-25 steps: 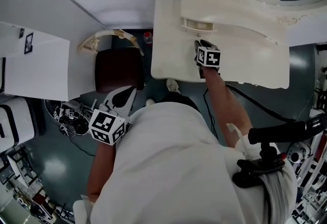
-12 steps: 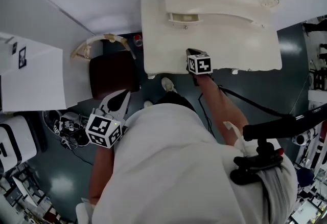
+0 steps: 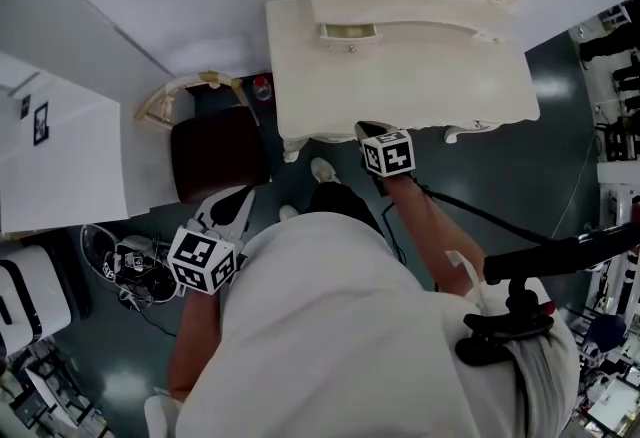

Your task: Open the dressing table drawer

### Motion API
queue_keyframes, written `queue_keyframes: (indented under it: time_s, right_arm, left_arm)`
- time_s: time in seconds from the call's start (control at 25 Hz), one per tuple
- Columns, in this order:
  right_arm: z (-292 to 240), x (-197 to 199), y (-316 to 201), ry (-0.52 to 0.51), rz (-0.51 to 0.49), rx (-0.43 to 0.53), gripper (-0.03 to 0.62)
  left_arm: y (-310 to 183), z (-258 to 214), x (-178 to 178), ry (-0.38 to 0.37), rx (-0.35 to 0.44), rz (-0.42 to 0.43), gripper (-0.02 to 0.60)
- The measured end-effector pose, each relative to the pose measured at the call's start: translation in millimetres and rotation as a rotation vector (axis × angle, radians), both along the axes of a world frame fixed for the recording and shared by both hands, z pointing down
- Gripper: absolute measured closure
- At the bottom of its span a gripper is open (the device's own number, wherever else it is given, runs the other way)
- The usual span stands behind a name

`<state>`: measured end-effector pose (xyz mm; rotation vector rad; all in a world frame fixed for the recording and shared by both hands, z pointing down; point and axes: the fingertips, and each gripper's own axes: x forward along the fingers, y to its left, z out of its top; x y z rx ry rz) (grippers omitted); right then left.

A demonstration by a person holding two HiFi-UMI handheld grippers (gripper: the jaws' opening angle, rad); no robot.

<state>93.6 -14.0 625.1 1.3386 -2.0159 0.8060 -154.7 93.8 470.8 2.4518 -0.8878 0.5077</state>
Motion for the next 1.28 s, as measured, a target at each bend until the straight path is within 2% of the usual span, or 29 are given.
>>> queue_keyframes:
  time_s: [0.4, 1.28]
  right_arm:
    - [-34.0, -13.6, 62.2, 0.013, -0.071, 0.037, 0.594]
    - [-68.2, -68.8, 99.9, 0.001, -0.184, 0.117, 0.594]
  left_arm:
    - [25.4, 1.2, 10.8, 0.033, 0.009, 0.052, 0.578]
    - [62.1, 15.3, -4.2, 0.046, -0.009, 0.072, 0.578]
